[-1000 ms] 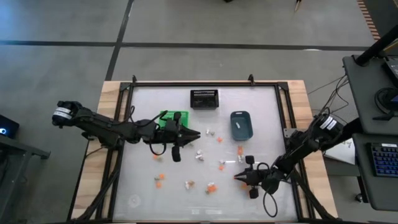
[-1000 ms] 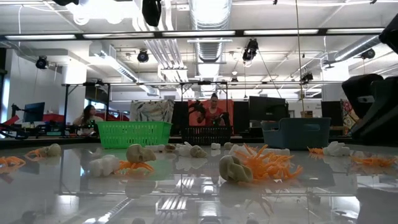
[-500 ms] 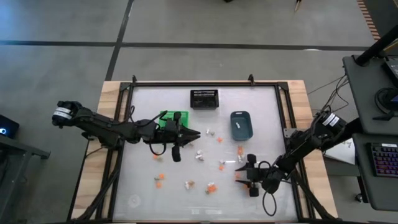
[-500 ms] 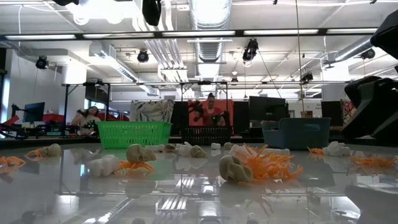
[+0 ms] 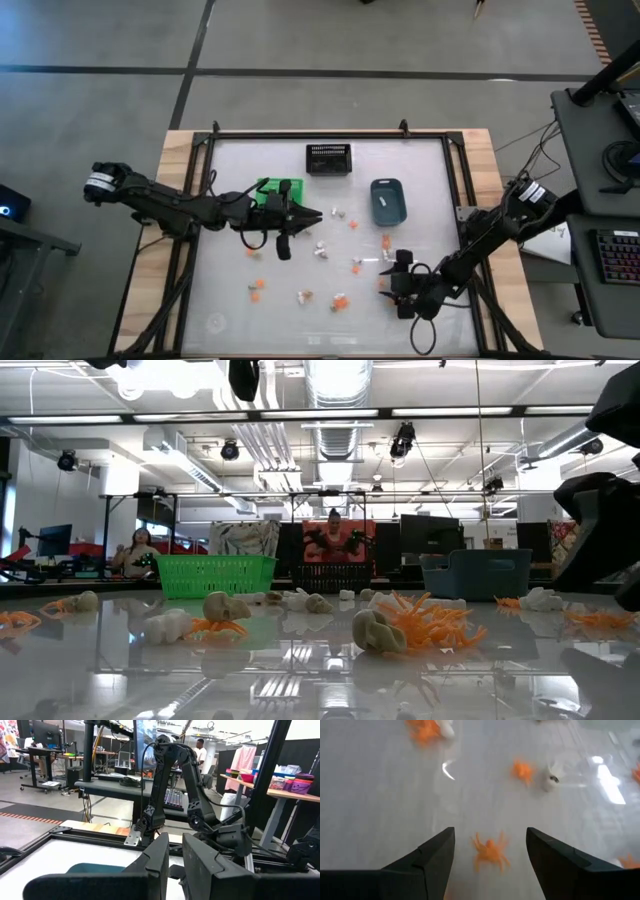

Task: Sort Halloween decoration
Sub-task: Put the orange spider toy into the black bin

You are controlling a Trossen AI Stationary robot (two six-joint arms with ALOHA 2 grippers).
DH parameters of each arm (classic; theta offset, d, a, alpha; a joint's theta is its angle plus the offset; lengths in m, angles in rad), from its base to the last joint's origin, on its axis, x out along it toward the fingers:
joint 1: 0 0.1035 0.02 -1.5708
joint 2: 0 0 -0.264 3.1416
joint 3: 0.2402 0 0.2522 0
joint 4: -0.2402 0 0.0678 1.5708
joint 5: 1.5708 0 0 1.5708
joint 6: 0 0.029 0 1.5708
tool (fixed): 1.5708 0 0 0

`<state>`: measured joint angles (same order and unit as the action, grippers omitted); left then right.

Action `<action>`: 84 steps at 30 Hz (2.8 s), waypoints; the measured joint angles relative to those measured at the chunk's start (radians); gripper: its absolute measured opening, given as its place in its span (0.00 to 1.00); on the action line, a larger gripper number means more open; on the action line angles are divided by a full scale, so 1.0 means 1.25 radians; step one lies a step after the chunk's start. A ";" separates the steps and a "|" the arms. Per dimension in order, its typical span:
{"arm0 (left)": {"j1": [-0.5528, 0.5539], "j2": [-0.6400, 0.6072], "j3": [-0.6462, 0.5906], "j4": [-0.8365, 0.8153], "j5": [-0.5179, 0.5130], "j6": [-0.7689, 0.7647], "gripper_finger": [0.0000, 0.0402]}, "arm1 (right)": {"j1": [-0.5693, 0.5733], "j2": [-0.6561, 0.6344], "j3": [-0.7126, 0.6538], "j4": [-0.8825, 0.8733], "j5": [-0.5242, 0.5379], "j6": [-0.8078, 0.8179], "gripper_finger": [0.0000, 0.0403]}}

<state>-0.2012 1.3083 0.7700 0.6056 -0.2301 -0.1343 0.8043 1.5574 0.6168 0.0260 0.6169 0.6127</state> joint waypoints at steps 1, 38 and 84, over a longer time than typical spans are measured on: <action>0.000 0.000 0.000 0.000 0.000 0.002 0.09 | 0.000 0.000 0.009 -0.028 -0.007 0.016 0.58; 0.000 0.021 0.000 0.000 0.000 0.017 0.09 | -0.082 0.001 0.025 -0.058 -0.166 0.067 0.21; 0.000 0.021 0.000 0.001 0.001 0.032 0.09 | -0.089 -0.042 0.047 -0.076 -0.158 0.054 0.02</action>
<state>-0.2012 1.3350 0.7700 0.6064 -0.2282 -0.0944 0.6930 1.5055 0.6762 -0.0690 0.4194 0.6804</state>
